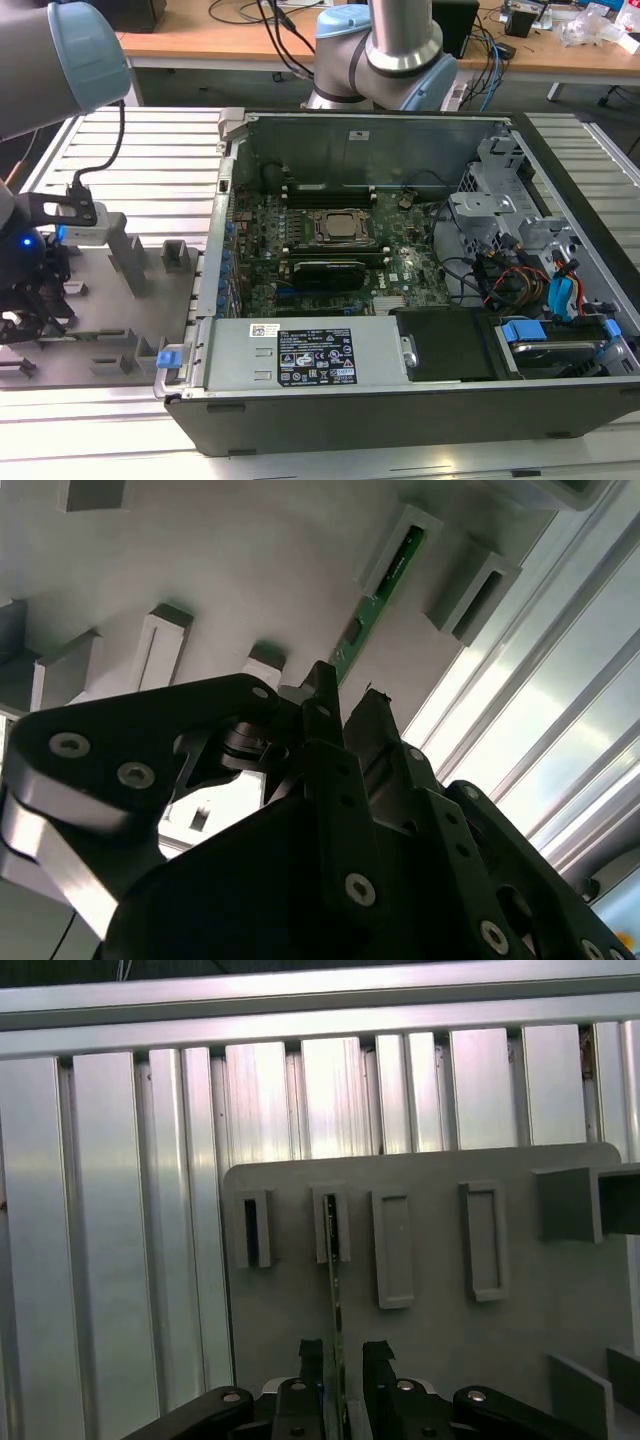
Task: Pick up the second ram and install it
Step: 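Pick up the second ram and move it above second insertion slot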
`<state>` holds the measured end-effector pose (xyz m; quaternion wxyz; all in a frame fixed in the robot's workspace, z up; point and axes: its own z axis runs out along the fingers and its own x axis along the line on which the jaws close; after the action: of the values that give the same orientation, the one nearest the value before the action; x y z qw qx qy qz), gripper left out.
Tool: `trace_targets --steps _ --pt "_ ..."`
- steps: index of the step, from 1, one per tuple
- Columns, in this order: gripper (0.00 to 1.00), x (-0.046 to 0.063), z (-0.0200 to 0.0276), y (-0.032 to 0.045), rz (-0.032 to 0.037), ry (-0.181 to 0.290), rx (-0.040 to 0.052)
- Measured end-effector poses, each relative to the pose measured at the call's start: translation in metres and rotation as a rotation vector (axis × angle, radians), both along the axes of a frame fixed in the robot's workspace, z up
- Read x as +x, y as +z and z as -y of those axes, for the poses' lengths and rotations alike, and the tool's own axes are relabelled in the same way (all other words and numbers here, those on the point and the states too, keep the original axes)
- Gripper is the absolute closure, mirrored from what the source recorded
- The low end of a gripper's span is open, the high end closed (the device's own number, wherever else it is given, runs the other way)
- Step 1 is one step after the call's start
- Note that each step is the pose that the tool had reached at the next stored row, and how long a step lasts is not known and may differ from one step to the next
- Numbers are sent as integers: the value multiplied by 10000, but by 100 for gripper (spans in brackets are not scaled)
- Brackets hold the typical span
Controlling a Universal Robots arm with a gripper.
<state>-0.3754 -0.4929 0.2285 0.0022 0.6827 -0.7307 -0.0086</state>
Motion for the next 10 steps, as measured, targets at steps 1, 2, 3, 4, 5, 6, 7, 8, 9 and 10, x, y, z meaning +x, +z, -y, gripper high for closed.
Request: trace_targets --steps 1,2,3,4,5,6,7,8,9,10 --pt "70 -1 4 -13 -2 59 1" --pt "70 -1 7 -21 -2 79 0" --pt "70 -1 9 -31 -1 84 -1" --pt "70 -1 11 -45 -1 89 0" --pt "70 0 15 -68 -1 97 0" --pt "70 -1 18 -85 -1 103 0" --pt "70 -1 19 -100 -1 107 0" --pt "70 -1 20 -138 -1 119 0" --pt "70 0 21 -162 -1 128 0" --pt "70 0 20 -180 0 143 1"
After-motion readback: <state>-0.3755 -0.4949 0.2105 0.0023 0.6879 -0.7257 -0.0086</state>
